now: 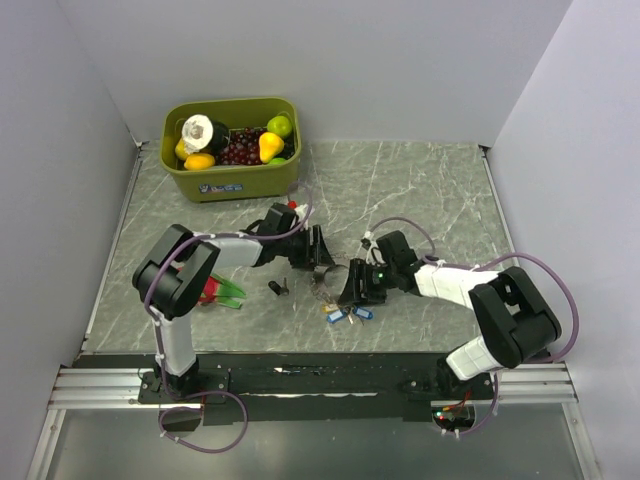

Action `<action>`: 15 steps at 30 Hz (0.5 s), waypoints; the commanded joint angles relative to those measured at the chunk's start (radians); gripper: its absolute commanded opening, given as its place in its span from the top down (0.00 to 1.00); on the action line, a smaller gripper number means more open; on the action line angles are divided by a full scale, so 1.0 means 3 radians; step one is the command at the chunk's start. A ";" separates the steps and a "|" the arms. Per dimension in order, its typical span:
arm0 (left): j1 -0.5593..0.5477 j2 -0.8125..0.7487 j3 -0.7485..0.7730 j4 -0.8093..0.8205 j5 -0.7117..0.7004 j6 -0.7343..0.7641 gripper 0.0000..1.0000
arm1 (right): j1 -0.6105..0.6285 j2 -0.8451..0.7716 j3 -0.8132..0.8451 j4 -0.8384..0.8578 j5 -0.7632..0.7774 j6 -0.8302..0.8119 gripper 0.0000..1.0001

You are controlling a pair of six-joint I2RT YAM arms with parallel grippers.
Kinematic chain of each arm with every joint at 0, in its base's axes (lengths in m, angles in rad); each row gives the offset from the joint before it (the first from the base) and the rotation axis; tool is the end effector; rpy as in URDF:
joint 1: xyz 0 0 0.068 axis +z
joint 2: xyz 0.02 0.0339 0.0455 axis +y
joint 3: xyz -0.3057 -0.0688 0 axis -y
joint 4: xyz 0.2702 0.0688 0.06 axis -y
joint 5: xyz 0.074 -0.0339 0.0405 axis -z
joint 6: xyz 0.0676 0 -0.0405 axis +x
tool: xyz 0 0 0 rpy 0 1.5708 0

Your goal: Put the keys on the keyring

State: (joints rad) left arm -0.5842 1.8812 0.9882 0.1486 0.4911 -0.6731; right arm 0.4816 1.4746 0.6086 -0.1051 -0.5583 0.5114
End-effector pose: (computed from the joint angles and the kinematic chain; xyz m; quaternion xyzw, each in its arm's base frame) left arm 0.3393 -0.2625 0.1412 0.0580 0.8918 -0.4091 0.1841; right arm 0.2365 0.1640 0.1424 -0.0677 0.9195 0.3667 0.1243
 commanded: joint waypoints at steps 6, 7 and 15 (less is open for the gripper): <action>-0.0006 0.0081 0.0469 -0.0643 -0.0450 0.0372 0.32 | 0.0072 -0.0318 -0.0086 0.0075 0.0060 0.0147 0.34; -0.0006 0.0029 0.0454 -0.0714 -0.0507 0.0408 0.31 | 0.0077 -0.0349 -0.0081 0.0039 0.0091 0.0131 0.33; -0.0006 -0.0752 -0.0164 -0.0470 -0.0411 0.0730 0.29 | 0.0077 -0.0747 0.0011 -0.0324 0.0219 -0.0216 0.28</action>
State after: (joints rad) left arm -0.5827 1.7863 1.0119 -0.0208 0.3428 -0.5282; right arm 0.4995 1.3258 0.5835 -0.1539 -0.5255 0.5144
